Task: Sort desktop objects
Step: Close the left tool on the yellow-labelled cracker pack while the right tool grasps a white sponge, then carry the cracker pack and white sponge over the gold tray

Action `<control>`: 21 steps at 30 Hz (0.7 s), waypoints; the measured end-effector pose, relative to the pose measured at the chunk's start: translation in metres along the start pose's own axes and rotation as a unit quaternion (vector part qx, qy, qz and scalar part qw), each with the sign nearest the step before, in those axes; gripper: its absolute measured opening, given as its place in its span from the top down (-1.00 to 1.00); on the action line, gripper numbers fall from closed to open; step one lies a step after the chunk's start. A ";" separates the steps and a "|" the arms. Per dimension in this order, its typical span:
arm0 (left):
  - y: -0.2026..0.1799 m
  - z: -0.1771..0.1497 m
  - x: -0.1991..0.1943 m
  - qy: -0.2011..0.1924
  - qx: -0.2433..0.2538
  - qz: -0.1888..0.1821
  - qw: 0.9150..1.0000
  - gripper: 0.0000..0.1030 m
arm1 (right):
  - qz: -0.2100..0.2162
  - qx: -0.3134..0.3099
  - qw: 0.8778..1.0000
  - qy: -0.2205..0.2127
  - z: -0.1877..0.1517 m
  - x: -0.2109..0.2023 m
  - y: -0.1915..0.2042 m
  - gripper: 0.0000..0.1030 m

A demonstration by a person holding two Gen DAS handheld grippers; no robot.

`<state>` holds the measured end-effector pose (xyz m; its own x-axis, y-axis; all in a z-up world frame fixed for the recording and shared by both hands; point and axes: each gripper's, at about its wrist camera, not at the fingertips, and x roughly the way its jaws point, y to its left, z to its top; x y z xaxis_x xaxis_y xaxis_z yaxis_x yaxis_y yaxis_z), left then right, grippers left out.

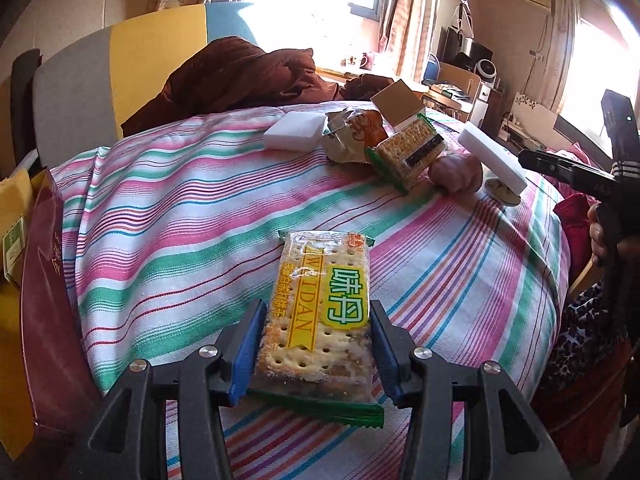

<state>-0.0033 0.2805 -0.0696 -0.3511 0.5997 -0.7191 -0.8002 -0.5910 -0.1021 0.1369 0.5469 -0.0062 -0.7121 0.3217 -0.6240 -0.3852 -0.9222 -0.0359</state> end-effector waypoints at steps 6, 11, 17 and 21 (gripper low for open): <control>0.001 0.000 0.000 0.003 -0.008 -0.003 1.000 0.00 | 0.035 -0.050 0.996 0.071 0.015 0.030 -0.007 -0.63; 0.002 0.000 0.000 0.002 -0.012 -0.005 1.000 0.00 | 0.033 -0.074 0.992 0.093 0.014 0.042 -0.002 -0.58; -0.001 -0.001 0.000 0.000 -0.004 0.001 1.000 -0.01 | 0.010 -0.088 0.992 0.095 0.008 0.041 0.001 -0.21; 0.000 -0.002 0.000 -0.002 -0.006 -0.002 1.000 -0.01 | 0.009 -0.074 0.993 0.089 0.007 0.037 0.001 -0.17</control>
<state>-0.0025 0.2791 -0.0710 -0.3499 0.6037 -0.7164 -0.7953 -0.5955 -0.1134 0.1062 0.5599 -0.0235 -0.5982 0.2732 -0.7534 -0.2735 -0.9533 -0.1285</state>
